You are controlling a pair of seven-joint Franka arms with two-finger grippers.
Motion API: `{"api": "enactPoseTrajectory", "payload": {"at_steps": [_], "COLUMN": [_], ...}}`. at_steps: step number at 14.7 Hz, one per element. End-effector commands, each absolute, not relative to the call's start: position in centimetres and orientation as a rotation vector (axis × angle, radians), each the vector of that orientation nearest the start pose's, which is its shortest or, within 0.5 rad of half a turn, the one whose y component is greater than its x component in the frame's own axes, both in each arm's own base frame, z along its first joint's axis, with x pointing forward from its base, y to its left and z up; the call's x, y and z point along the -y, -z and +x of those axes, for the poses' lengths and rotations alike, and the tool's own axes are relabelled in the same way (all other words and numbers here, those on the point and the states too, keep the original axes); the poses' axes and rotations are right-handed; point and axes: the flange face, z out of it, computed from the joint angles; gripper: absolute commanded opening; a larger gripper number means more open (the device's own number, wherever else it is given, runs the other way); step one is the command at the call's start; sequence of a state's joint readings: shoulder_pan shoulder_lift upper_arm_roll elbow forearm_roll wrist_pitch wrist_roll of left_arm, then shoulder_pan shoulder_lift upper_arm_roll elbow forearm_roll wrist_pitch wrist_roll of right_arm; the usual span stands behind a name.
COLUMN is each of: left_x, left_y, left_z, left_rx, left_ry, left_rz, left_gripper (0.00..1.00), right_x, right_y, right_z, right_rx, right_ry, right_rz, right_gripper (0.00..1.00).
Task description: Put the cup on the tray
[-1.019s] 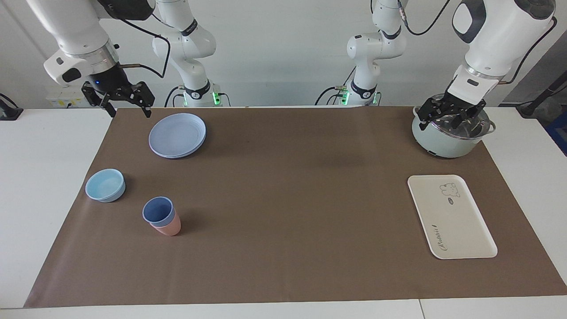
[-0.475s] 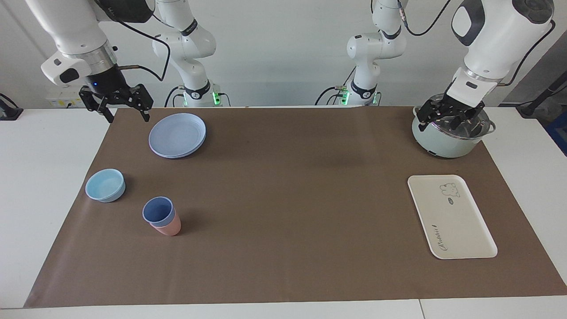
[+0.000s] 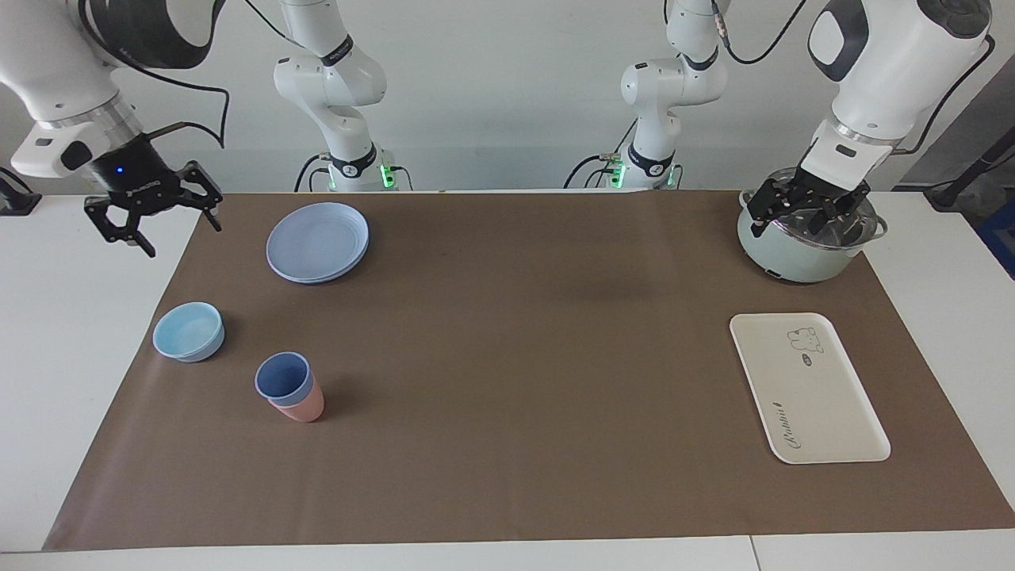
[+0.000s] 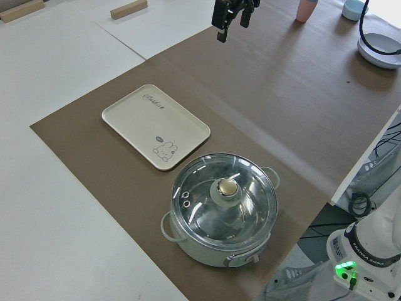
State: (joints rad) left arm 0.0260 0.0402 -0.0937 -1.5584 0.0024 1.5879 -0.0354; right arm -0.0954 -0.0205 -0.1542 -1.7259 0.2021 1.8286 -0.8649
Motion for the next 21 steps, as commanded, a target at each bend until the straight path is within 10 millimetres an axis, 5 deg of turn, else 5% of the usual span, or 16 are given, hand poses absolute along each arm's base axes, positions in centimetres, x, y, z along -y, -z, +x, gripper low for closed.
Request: {"api": "enactPoseTrajectory", "payload": {"at_steps": [1,5,12,16,21], "left_x": [3.6,3.5,3.3,3.2,3.1], "left_y": [-61.0,-61.0,-60.8,-60.8,-60.6], "left_z": [55.9,55.9,55.9,55.9,55.9], "left_rx": [-0.073,-0.070,-0.068,-0.063,-0.061], "left_ry": [0.010,0.010,0.005,0.005,0.008], "left_rz": [-3.134,-3.134,-3.134,-3.134,-3.134], "left_gripper": [1.00,1.00,1.00,1.00,1.00], "right_x": [14.8,17.8,19.4,17.2,14.3], "right_y": [-54.6,-47.0,-34.4,-30.9,-29.1], "right_z": [56.4,58.9,62.4,64.5,66.1], "right_rx": [1.021,1.143,1.192,1.189,1.167], "right_ry": [0.445,0.574,0.799,0.874,0.934], "right_rz": [-2.739,-2.521,-2.218,-2.122,-2.049], "right_gripper": [1.00,1.00,1.00,1.00,1.00]}}
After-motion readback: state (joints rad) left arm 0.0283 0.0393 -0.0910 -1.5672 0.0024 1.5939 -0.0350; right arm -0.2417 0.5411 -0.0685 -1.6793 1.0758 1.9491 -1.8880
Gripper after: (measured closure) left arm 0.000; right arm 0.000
